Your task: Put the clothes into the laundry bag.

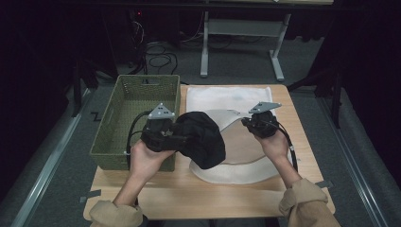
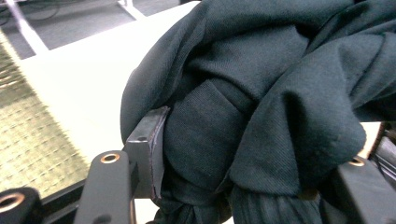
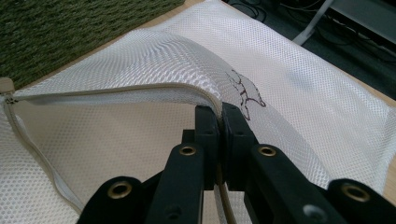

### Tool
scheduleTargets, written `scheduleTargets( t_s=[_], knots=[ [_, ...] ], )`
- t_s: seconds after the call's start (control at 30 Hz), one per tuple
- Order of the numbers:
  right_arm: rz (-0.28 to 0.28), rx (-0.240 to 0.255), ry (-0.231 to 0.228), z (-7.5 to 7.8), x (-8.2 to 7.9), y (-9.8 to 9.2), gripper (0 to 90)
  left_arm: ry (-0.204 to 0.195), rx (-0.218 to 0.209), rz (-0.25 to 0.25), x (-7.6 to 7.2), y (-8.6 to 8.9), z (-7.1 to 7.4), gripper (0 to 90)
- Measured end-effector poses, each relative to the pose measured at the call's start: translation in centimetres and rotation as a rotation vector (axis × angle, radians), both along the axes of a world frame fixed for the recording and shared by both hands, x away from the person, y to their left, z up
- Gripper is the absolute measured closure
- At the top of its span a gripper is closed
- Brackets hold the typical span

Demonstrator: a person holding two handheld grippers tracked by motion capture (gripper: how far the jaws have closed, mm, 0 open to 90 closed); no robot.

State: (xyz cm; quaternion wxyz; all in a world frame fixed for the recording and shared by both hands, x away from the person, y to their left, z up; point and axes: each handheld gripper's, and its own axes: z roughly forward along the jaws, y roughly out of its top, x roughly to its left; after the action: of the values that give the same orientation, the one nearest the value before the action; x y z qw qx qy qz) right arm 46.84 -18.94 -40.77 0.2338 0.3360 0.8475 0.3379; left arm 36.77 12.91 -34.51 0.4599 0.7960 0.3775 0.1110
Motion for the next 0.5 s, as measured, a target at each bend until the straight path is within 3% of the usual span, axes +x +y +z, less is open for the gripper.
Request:
scheduleTargets(
  t_s=[0.33,0.5],
  knots=[
    [0.002,0.001,0.002,0.0,0.1,-0.1,87.7,-0.002,0.013,-0.057,0.0,-2.4,-0.4,41.6],
    [0.003,-0.001,0.009,0.0,0.1,-0.1,87.7,0.004,-0.007,-0.084,-0.1,-3.2,-0.4,41.6]
  ],
)
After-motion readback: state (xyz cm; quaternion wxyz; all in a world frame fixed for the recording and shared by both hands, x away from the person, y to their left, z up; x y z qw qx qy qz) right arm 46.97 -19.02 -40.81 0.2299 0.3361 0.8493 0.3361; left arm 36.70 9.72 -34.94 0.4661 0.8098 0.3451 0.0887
